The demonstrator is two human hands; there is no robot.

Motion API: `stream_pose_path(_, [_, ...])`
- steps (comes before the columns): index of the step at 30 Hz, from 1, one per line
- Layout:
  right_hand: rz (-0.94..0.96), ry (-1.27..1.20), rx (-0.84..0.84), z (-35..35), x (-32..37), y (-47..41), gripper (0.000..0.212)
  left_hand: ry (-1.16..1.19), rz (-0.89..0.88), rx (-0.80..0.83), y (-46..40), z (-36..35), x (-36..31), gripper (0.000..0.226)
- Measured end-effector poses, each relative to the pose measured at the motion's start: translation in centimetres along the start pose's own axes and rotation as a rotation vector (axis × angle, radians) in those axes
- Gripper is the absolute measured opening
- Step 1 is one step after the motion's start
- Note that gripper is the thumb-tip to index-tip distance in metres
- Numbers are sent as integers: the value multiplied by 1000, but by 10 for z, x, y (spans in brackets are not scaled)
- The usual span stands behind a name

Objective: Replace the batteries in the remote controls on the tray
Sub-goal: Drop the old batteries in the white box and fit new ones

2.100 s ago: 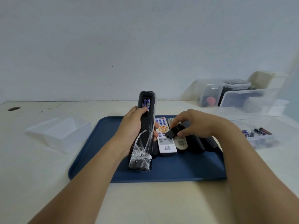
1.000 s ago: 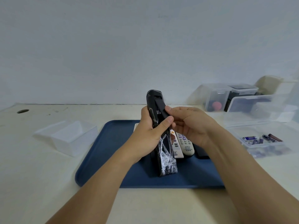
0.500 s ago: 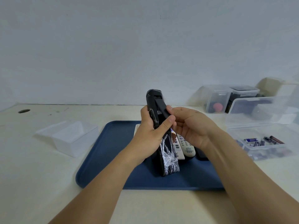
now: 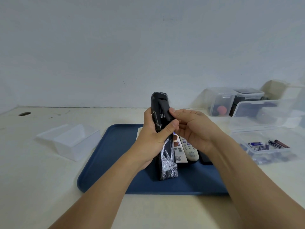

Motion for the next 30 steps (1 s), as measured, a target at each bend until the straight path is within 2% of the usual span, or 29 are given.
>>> stream_pose_path(6, [-20, -12, -63, 3, 1, -1, 22, -66, -31, 23, 2, -2, 0, 44])
stream_pose_path(15, [66, 104, -128, 8, 7, -1, 37, -268, -69, 30, 9, -1, -10, 40])
stream_pose_path(21, [102, 348, -130, 16, 18, -2, 36, -176, -2, 169, 16, -8, -16, 36])
stream_pose_path(26, [179, 348, -88, 18, 17, -5, 29, -11, 95, 165, 13, -6, -16, 35])
stream_pose_path(30, [278, 289, 36, 14, 17, -6, 32, 67, 121, 176, 13, -4, -18, 31])
Point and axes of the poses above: each hand's wrist, its own y-axis away from the middle knuckle, its own z-axis out of the back of the hand, x = y × z, the point moved 3 cm from there along -y, towards the middle knuckle, and after that the axes turned 14 degrees about -y, right-handed, at the moved point
